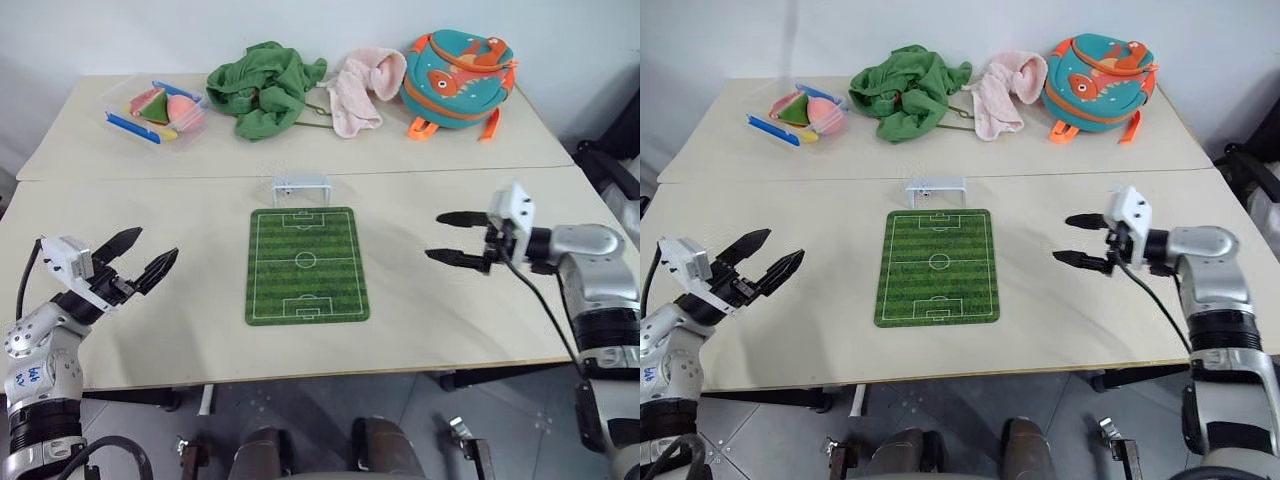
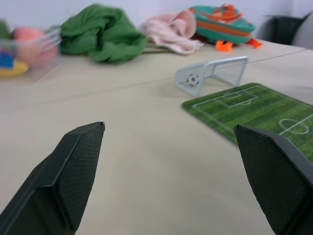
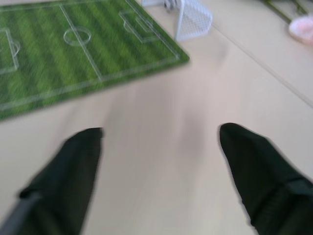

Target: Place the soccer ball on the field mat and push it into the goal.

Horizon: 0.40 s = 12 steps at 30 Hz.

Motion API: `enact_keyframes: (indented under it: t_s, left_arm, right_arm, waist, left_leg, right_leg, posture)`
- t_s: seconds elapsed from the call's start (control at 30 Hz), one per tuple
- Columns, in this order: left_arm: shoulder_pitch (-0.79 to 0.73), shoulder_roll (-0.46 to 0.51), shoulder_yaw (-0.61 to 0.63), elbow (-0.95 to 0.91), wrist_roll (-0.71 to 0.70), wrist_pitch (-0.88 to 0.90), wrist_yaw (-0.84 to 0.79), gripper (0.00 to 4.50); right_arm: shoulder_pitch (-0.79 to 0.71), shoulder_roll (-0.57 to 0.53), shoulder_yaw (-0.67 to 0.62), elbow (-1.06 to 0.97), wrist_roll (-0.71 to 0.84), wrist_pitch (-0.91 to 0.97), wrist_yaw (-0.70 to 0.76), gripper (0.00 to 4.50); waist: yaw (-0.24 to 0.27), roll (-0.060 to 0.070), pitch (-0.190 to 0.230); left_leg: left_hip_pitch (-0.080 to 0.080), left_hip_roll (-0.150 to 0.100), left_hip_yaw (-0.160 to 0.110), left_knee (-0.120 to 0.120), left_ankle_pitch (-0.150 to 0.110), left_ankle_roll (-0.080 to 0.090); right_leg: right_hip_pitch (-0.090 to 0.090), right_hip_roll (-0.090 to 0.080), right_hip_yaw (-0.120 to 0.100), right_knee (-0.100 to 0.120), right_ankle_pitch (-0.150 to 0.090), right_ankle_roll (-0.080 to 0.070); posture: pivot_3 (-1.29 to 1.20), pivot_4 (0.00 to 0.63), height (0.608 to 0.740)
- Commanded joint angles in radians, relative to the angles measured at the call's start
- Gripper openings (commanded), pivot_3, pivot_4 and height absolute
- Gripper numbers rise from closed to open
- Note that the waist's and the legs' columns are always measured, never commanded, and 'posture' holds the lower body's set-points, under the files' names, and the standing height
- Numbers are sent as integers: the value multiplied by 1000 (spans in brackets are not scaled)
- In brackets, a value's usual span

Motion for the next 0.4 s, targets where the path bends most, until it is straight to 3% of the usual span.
enact_keyframes:
  t_s: [0.03,0.4]
  left_arm:
    - [22,43,27,-12,-12,54,-5,4500]
    - [30,72,29,-13,10,75,-31,4500]
  right_arm:
    - [18,-38,-48,30,31,-31,52,4481]
    - [184,-21,-118,-160,82,84,-57,4481]
  waist:
    - [-1,0,0]
    - [8,0,0]
  left_leg:
    - [0,0,0,0,0,0]
    - [0,1,0,1,0,0]
  right_leg:
    - [0,0,0,0,0,0]
    - [-1,0,1,1,0,0]
  posture:
    - [0,150,740]
    - [0,150,740]
